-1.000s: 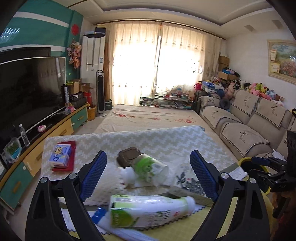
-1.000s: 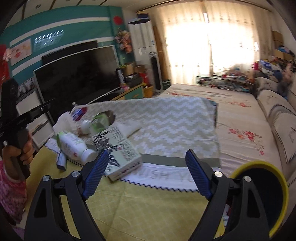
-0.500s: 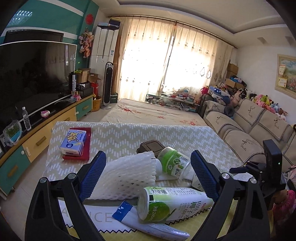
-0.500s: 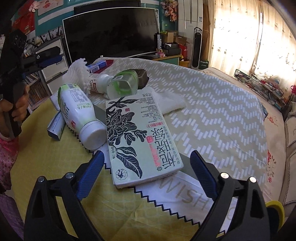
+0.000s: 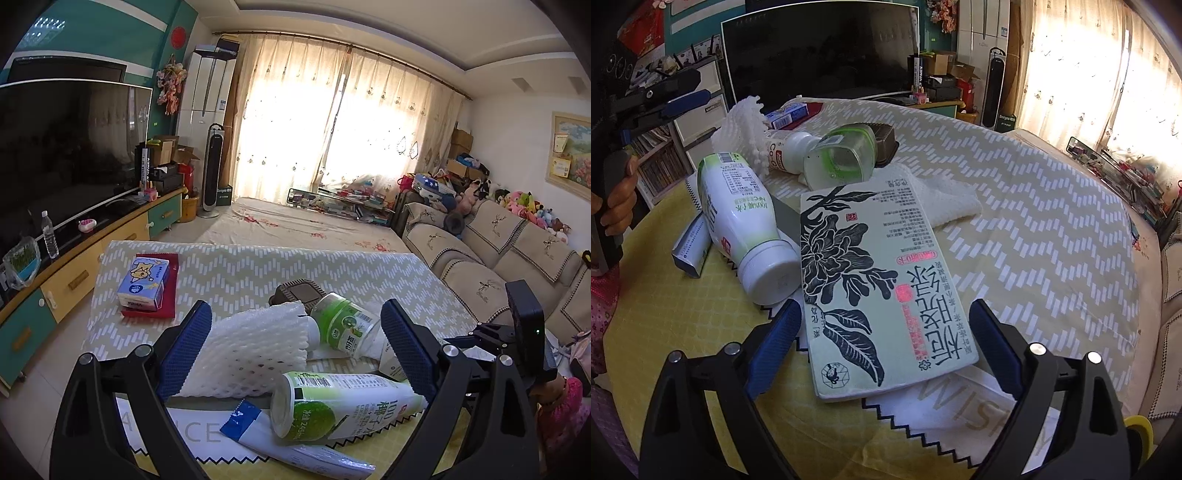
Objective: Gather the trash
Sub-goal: 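Grasp the white tea box with the right tool, then carry the tea box over the bin and open the right tool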
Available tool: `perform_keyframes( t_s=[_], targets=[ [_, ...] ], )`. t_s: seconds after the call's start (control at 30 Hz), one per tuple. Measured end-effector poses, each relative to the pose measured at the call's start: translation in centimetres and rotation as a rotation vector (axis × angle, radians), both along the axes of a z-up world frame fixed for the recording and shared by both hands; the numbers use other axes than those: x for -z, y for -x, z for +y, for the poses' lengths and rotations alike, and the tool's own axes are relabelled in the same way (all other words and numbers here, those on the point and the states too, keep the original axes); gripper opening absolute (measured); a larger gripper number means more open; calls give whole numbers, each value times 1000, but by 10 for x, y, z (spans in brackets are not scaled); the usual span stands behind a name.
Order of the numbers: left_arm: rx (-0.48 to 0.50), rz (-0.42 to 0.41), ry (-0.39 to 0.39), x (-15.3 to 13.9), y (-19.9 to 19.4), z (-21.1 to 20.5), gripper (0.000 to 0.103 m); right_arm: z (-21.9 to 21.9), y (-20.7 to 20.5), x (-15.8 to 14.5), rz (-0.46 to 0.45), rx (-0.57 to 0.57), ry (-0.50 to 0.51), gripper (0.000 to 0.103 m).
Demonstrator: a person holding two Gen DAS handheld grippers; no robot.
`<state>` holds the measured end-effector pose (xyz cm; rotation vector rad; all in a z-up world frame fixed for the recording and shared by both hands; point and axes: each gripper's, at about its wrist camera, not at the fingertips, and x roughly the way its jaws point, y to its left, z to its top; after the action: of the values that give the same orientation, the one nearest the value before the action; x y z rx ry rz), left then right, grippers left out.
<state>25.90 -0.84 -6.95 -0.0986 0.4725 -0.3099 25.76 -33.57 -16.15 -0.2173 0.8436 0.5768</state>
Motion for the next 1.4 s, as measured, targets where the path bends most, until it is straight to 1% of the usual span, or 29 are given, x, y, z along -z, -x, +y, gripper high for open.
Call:
perform_keyframes(
  t_s=[0.07, 0.2, 0.37, 0.5, 0.67, 0.9, 1.07, 1.1, 1.2, 1.33, 1.4],
  targets=[
    [7, 3, -7, 1, 1, -3, 92, 2, -1, 2, 6, 3, 16, 77],
    [15, -2, -18, 1, 3, -7, 92, 3, -1, 3, -5, 2, 10, 73],
    [15, -2, -13, 0, 3, -7, 92, -1, 10, 0, -22, 30, 27, 72],
    [21, -3, -13, 1, 3, -8, 92, -10, 24, -10, -41, 61, 2, 71],
    [29, -4, -17, 1, 3, -9, 92, -34, 46, -27, -75, 138, -46, 69],
    [34, -3, -19, 1, 4, -11, 92, -79, 86, -50, -120, 245, -150, 69],
    [39, -2, -23, 3, 4, -13, 92, -107, 113, -70, -168, 313, -179, 69],
    [40, -2, -24, 3, 4, -13, 92, -114, 117, -72, -172, 334, -179, 69],
    [43, -1, -23, 3, 3, -13, 92, -146, 125, -71, -179, 452, -155, 69],
    [46, 0, -24, 4, 3, -13, 92, -202, 135, -52, -129, 653, -130, 69],
    [47, 1, -28, 4, 3, -14, 92, -227, 138, -40, -97, 736, -124, 69]
  ],
)
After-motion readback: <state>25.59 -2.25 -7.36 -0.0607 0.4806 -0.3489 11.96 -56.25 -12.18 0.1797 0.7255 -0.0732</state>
